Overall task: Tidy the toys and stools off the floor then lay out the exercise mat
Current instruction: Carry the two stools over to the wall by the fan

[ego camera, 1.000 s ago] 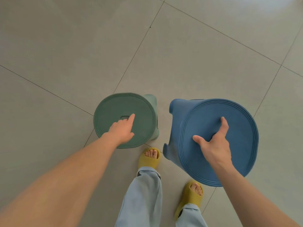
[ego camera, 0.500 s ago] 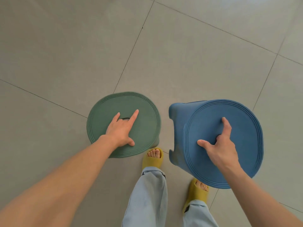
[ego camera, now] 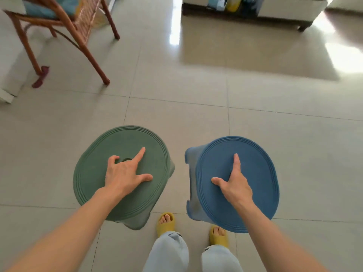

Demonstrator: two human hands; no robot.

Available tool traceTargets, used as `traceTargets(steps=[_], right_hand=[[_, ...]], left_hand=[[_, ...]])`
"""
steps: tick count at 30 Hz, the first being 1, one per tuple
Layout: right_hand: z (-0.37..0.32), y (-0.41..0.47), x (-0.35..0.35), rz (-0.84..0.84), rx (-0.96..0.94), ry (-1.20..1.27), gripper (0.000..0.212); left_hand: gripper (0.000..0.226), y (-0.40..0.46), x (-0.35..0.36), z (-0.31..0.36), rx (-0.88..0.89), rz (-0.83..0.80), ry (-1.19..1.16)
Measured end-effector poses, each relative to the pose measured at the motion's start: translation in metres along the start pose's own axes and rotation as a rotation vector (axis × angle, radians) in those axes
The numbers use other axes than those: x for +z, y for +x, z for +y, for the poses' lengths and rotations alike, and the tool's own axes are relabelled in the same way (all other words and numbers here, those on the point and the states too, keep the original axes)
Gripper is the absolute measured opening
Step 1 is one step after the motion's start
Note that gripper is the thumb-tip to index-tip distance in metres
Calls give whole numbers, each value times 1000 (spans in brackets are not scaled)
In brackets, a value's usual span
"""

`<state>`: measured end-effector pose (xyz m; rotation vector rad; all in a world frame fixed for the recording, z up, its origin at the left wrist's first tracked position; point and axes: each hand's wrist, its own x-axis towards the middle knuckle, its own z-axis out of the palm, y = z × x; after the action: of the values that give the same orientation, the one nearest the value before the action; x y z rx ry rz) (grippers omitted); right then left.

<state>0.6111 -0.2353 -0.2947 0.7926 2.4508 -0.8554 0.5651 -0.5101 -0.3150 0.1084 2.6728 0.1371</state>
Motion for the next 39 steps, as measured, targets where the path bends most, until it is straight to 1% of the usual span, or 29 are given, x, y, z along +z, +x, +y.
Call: traceTargets(steps=[3, 5, 8, 15, 18, 21, 31, 39], right_hand=[[11, -21, -37, 39, 44, 64, 100], [26, -36, -68, 87, 88, 112, 99], [45, -48, -102, 130, 137, 145, 99], [117, -69, -183, 268, 267, 236, 98], [165, -80, -216, 322, 314, 298, 98], [217, -89, -246, 355, 357, 353, 99], [398, -133, -338, 471, 497, 453, 97], [505, -149, -393, 582, 670, 556, 98]], left_hand=[[79, -5, -35, 34, 35, 62, -1], [77, -10, -59, 67, 93, 94, 18], [75, -12, -82, 106, 159, 98, 15], [75, -24, -117, 227, 351, 102, 96], [75, -39, -118, 290, 445, 124, 151], [72, -54, -114, 352, 511, 132, 157], [71, -116, -72, 576, 727, 140, 175], [70, -140, -45, 730, 940, 105, 206]])
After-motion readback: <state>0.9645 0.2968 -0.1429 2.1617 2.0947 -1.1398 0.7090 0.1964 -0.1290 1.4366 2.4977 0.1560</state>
